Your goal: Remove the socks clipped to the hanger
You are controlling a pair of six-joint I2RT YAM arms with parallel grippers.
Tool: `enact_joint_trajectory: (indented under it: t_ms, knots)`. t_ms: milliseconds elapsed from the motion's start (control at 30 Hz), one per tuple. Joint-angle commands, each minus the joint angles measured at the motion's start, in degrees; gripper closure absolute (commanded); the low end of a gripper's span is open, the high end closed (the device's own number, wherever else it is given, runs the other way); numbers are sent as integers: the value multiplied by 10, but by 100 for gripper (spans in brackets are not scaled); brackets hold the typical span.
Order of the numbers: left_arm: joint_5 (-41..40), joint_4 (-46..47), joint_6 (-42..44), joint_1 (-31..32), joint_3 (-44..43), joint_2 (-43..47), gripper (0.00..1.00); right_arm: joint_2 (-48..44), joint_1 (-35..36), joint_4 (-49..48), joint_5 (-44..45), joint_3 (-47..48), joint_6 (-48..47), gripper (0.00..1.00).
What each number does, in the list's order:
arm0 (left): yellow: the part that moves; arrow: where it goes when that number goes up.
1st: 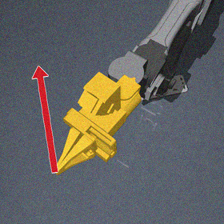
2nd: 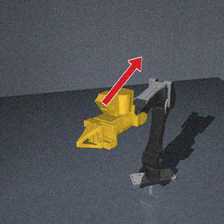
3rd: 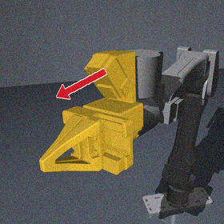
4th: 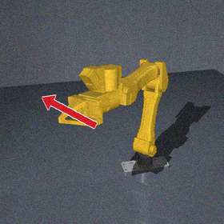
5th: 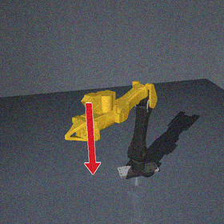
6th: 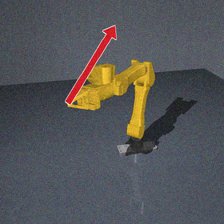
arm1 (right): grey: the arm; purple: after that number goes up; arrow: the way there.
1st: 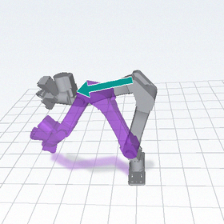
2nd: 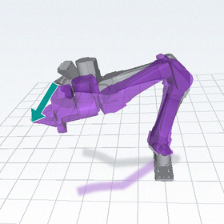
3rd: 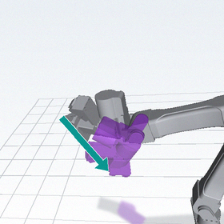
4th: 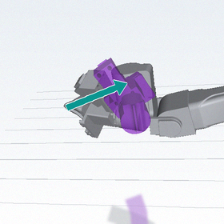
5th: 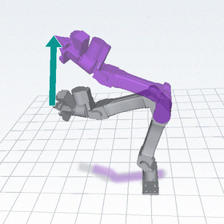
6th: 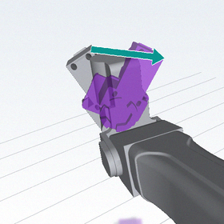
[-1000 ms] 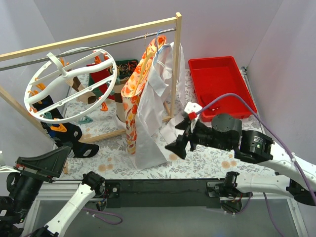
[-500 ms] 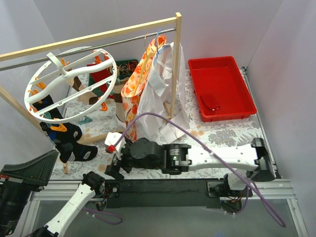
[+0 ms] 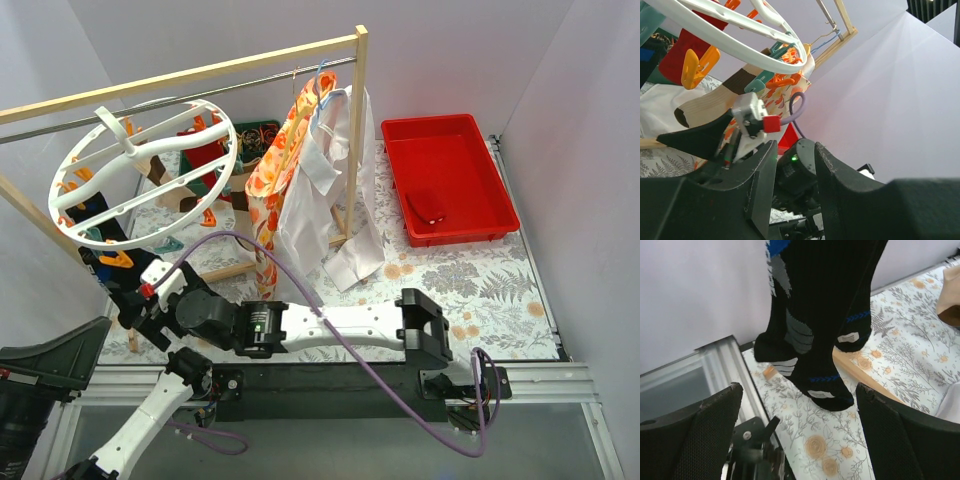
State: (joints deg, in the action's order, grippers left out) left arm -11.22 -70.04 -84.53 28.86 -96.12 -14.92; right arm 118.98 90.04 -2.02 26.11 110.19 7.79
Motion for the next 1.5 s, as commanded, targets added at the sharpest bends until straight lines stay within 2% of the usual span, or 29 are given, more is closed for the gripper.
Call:
enact_joint_trajectory:
  t_ms: [0,200,433,600,767,900,1167,1267,1367,1400,1433,1467]
  knots:
    - [-3,-21,-4,2,9,0,67,56,2,-31,75,71,5,2]
    - [-2,-22,-7,2,13,6,68,116,2,-55,122,115,-4,2]
    - [-2,-25,-5,2,1,5,69,172,2,-146,155,131,-37,3]
    - [-6,-39,-5,2,-12,1,69,193,1,-243,149,117,-73,7]
    - [-7,-45,-6,3,-28,1,69,205,2,-318,96,107,-101,13]
    - [-6,-53,-7,3,-39,-4,69,209,2,-377,49,93,-112,25]
    - [0,-64,-13,3,-52,-10,69,240,-4,-401,22,135,-110,46]
    - [1,-66,-15,3,-52,-9,70,252,-7,-401,25,151,-110,61]
    - [0,-69,-16,3,-52,-8,70,246,-8,-401,26,145,-111,80]
    - [0,-70,-17,3,-51,-7,70,239,-8,-401,26,137,-111,92]
    - [-1,-70,-17,3,-50,-6,70,231,-8,-401,25,128,-110,99]
    - [-4,-70,-17,3,-47,-6,70,212,-8,-401,20,101,-109,99]
